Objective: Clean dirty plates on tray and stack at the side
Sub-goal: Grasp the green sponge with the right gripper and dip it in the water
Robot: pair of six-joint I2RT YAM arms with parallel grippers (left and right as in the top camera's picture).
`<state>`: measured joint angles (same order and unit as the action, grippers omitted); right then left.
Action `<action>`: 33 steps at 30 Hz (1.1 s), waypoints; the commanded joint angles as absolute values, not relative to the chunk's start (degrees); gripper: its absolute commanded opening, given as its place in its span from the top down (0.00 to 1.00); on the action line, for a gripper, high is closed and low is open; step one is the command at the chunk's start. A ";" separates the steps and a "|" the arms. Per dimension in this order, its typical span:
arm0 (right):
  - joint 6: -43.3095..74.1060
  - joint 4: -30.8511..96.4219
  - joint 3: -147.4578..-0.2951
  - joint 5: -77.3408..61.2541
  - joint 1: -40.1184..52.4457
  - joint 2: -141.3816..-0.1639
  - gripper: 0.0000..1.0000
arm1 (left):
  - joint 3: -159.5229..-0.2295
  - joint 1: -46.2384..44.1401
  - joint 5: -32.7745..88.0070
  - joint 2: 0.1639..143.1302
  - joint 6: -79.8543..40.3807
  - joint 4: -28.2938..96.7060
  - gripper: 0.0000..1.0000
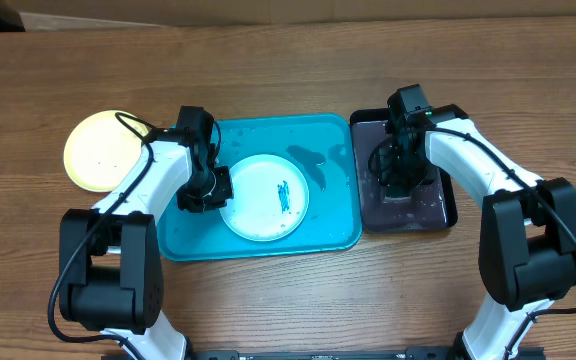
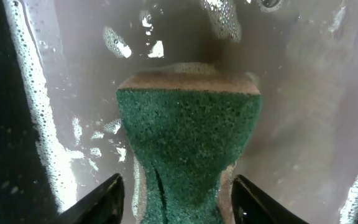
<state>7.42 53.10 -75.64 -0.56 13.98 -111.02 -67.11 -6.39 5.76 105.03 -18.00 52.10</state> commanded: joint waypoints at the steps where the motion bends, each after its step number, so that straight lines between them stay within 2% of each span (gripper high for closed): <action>1: 7.90 52.58 -74.89 -1.41 14.13 -110.93 0.47 | -67.22 -6.79 5.56 105.65 -17.80 52.03 0.81; 6: 7.90 50.57 -73.08 -1.41 14.13 -110.93 0.47 | -67.22 -6.79 5.56 105.65 -17.80 52.01 0.81; 11: 7.88 48.45 -72.95 -1.39 14.13 -110.91 0.56 | -67.22 -6.81 5.56 105.65 -17.78 52.03 0.80; 19: 7.86 50.43 -75.88 -1.34 14.09 -110.87 0.50 | -67.22 -6.81 5.56 105.65 -17.78 52.05 0.79; 33: 7.86 52.36 -76.03 -0.08 14.09 -110.87 0.51 | -67.22 -6.79 5.54 105.65 -17.78 52.03 0.79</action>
<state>7.73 52.42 -74.96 -0.73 13.98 -111.02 -67.11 -6.39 5.74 105.03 -18.00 52.10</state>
